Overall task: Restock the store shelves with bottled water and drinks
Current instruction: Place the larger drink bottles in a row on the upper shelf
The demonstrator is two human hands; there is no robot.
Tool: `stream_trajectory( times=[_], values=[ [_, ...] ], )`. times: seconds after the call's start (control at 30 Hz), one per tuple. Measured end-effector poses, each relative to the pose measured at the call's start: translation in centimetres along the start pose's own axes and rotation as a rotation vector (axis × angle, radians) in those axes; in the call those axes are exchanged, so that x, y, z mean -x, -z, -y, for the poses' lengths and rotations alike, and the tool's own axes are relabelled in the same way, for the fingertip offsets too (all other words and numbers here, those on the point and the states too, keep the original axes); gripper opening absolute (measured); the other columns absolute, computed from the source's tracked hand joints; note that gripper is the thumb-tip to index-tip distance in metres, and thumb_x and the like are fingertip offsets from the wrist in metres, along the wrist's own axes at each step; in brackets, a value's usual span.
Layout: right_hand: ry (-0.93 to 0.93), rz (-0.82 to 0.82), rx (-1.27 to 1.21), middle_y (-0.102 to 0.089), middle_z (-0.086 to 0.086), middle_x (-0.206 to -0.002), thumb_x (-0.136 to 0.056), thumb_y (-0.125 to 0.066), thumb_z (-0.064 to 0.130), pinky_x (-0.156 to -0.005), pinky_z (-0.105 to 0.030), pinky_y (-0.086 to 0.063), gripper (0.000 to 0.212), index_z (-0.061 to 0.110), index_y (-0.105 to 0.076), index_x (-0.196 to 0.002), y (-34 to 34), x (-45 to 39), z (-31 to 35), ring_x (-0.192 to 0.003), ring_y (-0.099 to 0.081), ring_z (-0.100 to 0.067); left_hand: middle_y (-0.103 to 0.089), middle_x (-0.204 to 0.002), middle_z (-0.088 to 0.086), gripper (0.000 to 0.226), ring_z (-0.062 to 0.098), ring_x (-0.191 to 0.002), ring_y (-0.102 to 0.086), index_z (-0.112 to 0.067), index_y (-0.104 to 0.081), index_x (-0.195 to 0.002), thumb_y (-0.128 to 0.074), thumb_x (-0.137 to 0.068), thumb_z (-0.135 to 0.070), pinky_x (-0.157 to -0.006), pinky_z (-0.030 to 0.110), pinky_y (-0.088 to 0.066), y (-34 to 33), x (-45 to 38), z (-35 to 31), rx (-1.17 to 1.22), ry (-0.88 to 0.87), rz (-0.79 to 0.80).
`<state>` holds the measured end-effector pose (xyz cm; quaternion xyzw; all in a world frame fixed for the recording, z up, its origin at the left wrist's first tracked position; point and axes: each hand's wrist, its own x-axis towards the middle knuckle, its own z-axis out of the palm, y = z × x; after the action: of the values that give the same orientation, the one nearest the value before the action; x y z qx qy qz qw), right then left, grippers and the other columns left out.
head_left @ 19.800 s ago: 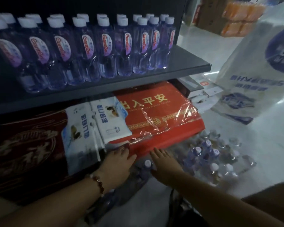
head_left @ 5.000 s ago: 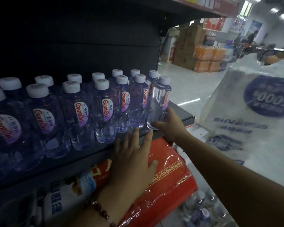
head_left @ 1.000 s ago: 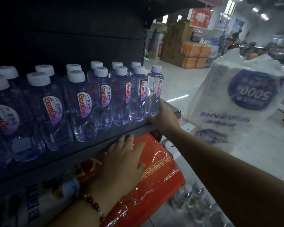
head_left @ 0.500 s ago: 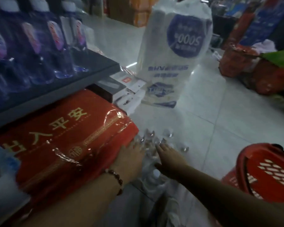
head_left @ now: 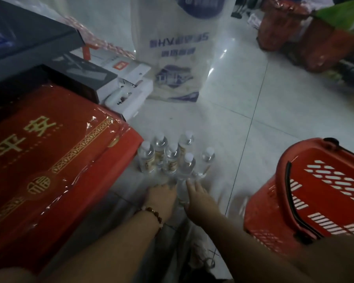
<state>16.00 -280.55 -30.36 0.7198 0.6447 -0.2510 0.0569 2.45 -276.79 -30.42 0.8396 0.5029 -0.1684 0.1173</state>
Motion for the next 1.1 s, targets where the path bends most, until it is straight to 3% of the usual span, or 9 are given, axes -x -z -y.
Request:
stream_trajectory(
  times=[0.2, 0.3, 0.43, 0.53, 0.73, 0.83, 0.93, 1.0, 1.1],
  values=[
    [0.001, -0.026, -0.015, -0.041, -0.006, -0.151, -0.095, -0.054, 0.018, -0.093, -0.045, -0.052, 0.067, 0.025, -0.024, -0.154, -0.6, -2.9, -0.2, -0.121, -0.058, -0.034, -0.063, -0.126, 0.011, 0.033, 0.029, -0.113, -0.064, -0.013, -0.046, -0.132, -0.050, -0.099, -0.013, -0.092, 0.041, -0.054, -1.9, -1.8, 1.3, 0.105, 0.018, 0.089],
    [0.017, -0.114, 0.082, -0.063, -0.006, -0.125, -0.097, -0.054, 0.022, -0.082, -0.041, -0.054, 0.032, 0.020, -0.050, -0.129, 0.2, -3.7, 0.0, -0.108, -0.064, -0.031, -0.065, -0.123, 0.011, 0.031, 0.029, -0.112, -0.065, -0.010, -0.044, -0.132, -0.043, -0.102, -0.012, -0.090, 0.039, -0.053, -2.1, -1.8, 1.8, 0.076, 0.021, 0.064],
    [0.016, -0.108, 0.113, -0.067, -0.007, -0.113, -0.097, -0.057, 0.017, -0.079, -0.039, -0.051, 0.016, 0.016, -0.056, -0.112, 0.8, -4.0, 0.4, -0.102, -0.066, -0.029, -0.066, -0.122, 0.008, 0.031, 0.026, -0.108, -0.066, -0.016, -0.042, -0.131, -0.047, -0.100, -0.016, -0.083, 0.036, -0.051, -2.4, -0.8, 2.0, 0.026, 0.011, 0.009],
    [0.028, -0.108, 0.098, -0.067, -0.008, -0.114, -0.098, -0.058, 0.021, -0.081, -0.038, -0.051, 0.019, 0.014, -0.056, -0.115, 0.6, -3.5, 0.5, -0.104, -0.066, -0.028, -0.067, -0.117, 0.007, 0.025, 0.026, -0.104, -0.067, -0.016, -0.049, -0.121, -0.043, -0.101, -0.031, -0.082, 0.034, -0.050, -1.9, 0.3, 2.7, 0.062, 0.034, -0.094],
    [0.089, -0.128, 0.057, -0.067, -0.010, -0.117, -0.099, -0.055, 0.038, -0.083, -0.038, -0.048, 0.029, 0.015, -0.056, -0.117, 2.8, -1.0, 2.5, -0.109, -0.064, -0.032, -0.070, -0.104, 0.003, 0.046, 0.024, -0.094, -0.067, -0.018, -0.054, -0.116, -0.044, -0.095, -0.057, -0.074, 0.034, -0.048, 3.2, 3.7, 5.1, 0.107, 0.125, -0.330],
    [0.182, -0.158, 0.070, -0.067, -0.010, -0.118, -0.098, -0.056, 0.037, -0.081, -0.037, -0.048, 0.032, 0.015, -0.056, -0.120, 5.7, 1.2, 5.0, -0.108, -0.064, -0.033, -0.070, -0.100, 0.004, 0.042, 0.026, -0.092, -0.068, -0.017, -0.056, -0.108, -0.050, -0.093, -0.056, -0.067, 0.031, -0.038, 5.9, 6.5, 6.2, 0.095, 0.127, -0.385],
    [0.261, -0.220, 0.090, -0.066, -0.011, -0.118, -0.096, -0.057, 0.039, -0.079, -0.036, -0.044, 0.031, 0.018, -0.057, -0.119, 9.9, 4.2, 7.5, -0.108, -0.063, -0.034, -0.070, -0.088, 0.004, 0.038, 0.026, -0.080, -0.068, -0.017, -0.057, -0.101, -0.058, -0.089, -0.053, -0.062, 0.030, -0.038, 8.8, 9.8, 7.5, 0.167, 0.121, -0.543],
    [0.296, -0.281, 0.083, -0.066, -0.010, -0.116, -0.094, -0.057, 0.042, -0.074, -0.034, -0.038, 0.032, 0.019, -0.058, -0.116, 12.9, 6.4, 8.8, -0.105, -0.063, -0.033, -0.065, -0.079, -0.001, 0.034, 0.023, -0.072, -0.065, -0.018, -0.054, -0.092, -0.062, -0.089, -0.050, -0.059, 0.031, -0.043, 10.8, 12.3, 8.4, 0.291, 0.124, -0.636],
    [0.353, -0.356, 0.077, -0.067, -0.004, -0.110, -0.095, -0.055, 0.051, -0.075, -0.033, -0.046, 0.038, 0.019, -0.060, -0.115, 17.3, 10.0, 10.7, -0.096, -0.062, -0.025, -0.062, -0.075, -0.007, 0.028, 0.015, -0.067, -0.061, -0.023, -0.053, -0.087, -0.068, -0.086, -0.047, -0.056, 0.031, -0.047, 13.6, 16.5, 9.3, 0.576, 0.141, -0.758]
  ],
)
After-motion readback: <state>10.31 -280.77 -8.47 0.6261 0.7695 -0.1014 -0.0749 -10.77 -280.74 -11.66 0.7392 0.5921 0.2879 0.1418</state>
